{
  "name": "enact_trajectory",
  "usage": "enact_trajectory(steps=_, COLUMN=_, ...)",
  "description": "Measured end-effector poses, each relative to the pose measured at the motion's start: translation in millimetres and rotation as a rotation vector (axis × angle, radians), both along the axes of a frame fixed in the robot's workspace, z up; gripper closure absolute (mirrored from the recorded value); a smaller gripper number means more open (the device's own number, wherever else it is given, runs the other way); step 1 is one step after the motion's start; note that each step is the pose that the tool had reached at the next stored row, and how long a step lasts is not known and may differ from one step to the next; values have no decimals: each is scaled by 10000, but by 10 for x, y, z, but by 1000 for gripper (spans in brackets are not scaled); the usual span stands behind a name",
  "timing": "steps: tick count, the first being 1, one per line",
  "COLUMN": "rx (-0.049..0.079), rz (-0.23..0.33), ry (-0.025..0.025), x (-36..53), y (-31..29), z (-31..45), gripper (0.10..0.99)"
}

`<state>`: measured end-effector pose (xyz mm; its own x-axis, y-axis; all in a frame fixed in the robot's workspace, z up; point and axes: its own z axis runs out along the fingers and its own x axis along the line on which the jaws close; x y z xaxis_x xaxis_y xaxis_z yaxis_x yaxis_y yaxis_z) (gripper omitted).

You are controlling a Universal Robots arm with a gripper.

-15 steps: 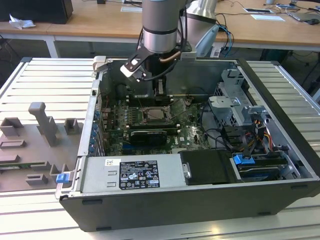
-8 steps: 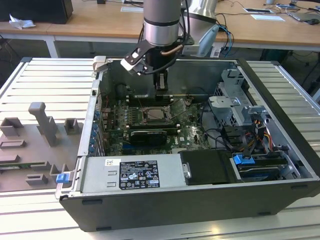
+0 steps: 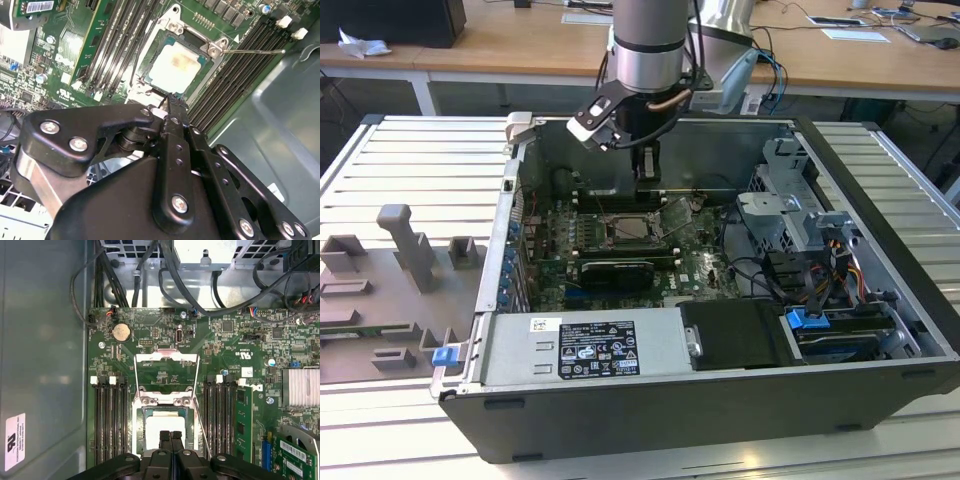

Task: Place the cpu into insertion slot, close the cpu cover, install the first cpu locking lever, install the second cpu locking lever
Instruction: 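Close the cpu cover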

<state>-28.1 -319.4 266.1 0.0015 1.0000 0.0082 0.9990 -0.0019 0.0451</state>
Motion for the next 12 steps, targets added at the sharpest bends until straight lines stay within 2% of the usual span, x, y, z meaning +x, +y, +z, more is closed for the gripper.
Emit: enact_trajectory(steps=12, rx=-1, rz=-1, ry=0, x=84, y=0, z=-1, gripper=980)
